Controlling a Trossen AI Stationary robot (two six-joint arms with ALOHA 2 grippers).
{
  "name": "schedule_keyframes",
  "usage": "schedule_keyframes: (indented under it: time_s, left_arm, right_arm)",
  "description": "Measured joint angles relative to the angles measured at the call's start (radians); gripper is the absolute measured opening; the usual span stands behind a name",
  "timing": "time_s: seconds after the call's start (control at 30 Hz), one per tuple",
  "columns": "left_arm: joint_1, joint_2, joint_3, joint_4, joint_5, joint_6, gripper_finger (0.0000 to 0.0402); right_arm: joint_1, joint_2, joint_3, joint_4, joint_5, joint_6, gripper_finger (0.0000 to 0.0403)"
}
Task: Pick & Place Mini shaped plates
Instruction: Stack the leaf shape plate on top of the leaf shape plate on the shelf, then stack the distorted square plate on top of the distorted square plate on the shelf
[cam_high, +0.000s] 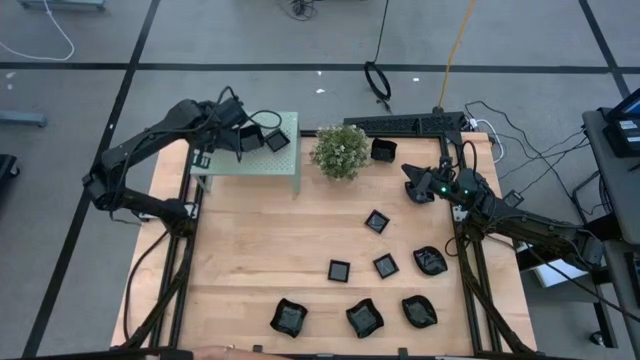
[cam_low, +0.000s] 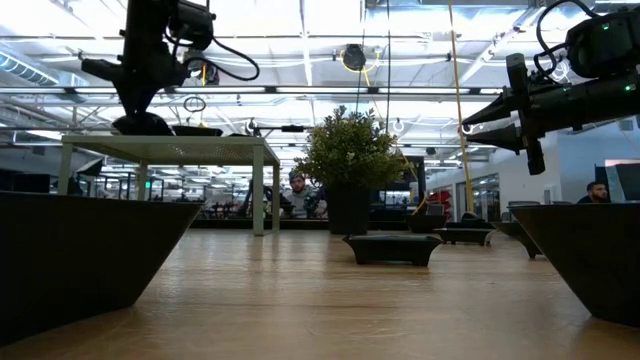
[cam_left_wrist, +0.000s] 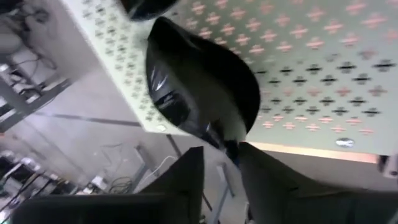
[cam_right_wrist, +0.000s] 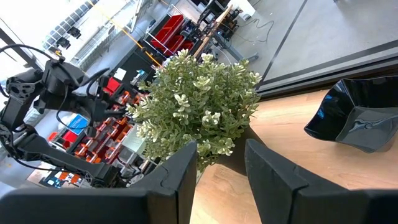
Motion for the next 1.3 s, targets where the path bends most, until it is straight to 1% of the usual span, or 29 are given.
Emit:
schedule_keyframes:
  time_s: [0.13, 0.27, 0.43, 0.53, 0.6, 0.67, 0.87, 1.0, 1.07, 1.17, 1.3]
  left_arm:
    - [0.000, -0.002, 0.000, 0.020, -0.007, 0.022, 0.0149]
    - [-0.017, -0.011, 0.000, 0.033, -0.033, 0.033, 0.0172]
    - [-0.069, -0.055, 0.000, 0.067, -0.083, 0.047, 0.0178]
    - [-0.114, -0.089, 0.000, 0.110, -0.076, -0.010, 0.0180]
    - [-0.146, -0.107, 0.000, 0.148, -0.036, -0.099, 0.0179]
    - [-0.184, -0.121, 0.000, 0.198, 0.017, -0.222, 0.0179]
    - [-0.283, -0.134, 0.000, 0.383, 0.119, -0.719, 0.0180]
    - [-0.329, -0.134, 0.000, 0.488, 0.233, -1.000, 0.0179]
    - [-0.351, -0.133, 0.000, 0.529, 0.276, -1.097, 0.0179]
    - [-0.386, -0.131, 0.000, 0.564, 0.315, -1.202, 0.0179]
    - [-0.432, -0.126, 0.000, 0.568, 0.384, -1.259, 0.0179]
  right_arm:
    - [0.000, 0.000, 0.000, 0.000, 0.000, 0.000, 0.0123]
    - [0.000, 0.000, 0.000, 0.000, 0.000, 0.000, 0.0123]
    - [0.000, 0.000, 0.000, 0.000, 0.000, 0.000, 0.0123]
    - [0.000, 0.000, 0.000, 0.000, 0.000, 0.000, 0.0123]
    - [0.000, 0.000, 0.000, 0.000, 0.000, 0.000, 0.0123]
    - [0.000, 0.000, 0.000, 0.000, 0.000, 0.000, 0.0123]
    - [0.000, 0.000, 0.000, 0.000, 0.000, 0.000, 0.0123]
    - [0.000, 0.000, 0.000, 0.000, 0.000, 0.000, 0.0123]
    - [0.000, 0.000, 0.000, 0.000, 0.000, 0.000, 0.0123]
    - [0.000, 0.000, 0.000, 0.000, 0.000, 0.000, 0.0123]
    - [0.000, 0.000, 0.000, 0.000, 0.000, 0.000, 0.0123]
